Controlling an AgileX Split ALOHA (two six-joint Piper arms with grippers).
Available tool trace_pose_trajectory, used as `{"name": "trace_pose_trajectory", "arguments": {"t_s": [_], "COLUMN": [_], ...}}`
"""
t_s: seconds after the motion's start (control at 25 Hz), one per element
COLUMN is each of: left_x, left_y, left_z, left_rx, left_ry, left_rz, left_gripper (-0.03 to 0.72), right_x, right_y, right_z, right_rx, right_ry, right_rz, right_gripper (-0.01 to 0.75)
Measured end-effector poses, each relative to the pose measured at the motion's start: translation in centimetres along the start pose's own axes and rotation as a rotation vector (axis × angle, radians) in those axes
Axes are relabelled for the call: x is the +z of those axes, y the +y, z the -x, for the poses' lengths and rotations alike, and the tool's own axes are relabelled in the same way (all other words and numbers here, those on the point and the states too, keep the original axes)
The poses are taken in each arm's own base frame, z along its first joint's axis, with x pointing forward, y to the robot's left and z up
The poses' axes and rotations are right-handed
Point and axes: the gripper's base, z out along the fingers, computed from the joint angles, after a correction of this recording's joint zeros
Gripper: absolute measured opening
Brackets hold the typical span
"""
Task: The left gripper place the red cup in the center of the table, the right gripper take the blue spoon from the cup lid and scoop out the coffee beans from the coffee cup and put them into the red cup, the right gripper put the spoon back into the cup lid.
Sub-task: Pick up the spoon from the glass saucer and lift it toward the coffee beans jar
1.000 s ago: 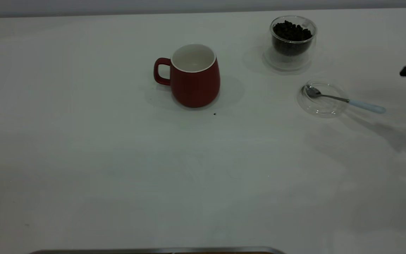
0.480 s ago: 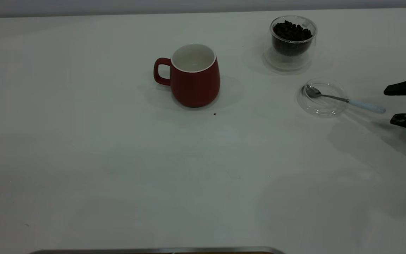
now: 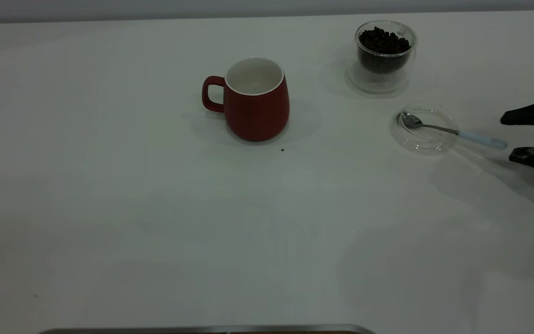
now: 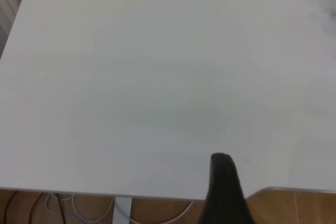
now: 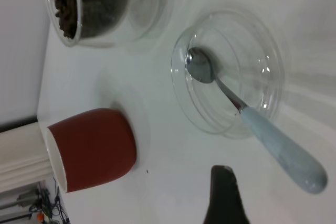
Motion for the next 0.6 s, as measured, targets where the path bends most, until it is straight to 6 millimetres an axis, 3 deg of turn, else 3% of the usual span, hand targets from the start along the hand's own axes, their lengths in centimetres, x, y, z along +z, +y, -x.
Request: {"name": "trace_pose_trajectory", "arguments": {"t_s": [0.36,0.6], "left_x": [0.0,0.0], "left_y": [0.0,0.0], "left_z": [0.0,0.0], "left_rx": [0.0,0.0], "left_ry": [0.0,0.0], "left_rz": [0.0,0.0], "left_gripper": [0.587,0.587], "right_x": [2.2,2.4], "right_y": [0.2,0.2], "right_z": [0.2,0.1], "right_rx": [-0.013,-0.016], "right_ry": [0.041,0.048], "right_rz": [0.002,-0.001], "right_gripper": [0.56,0.47]}}
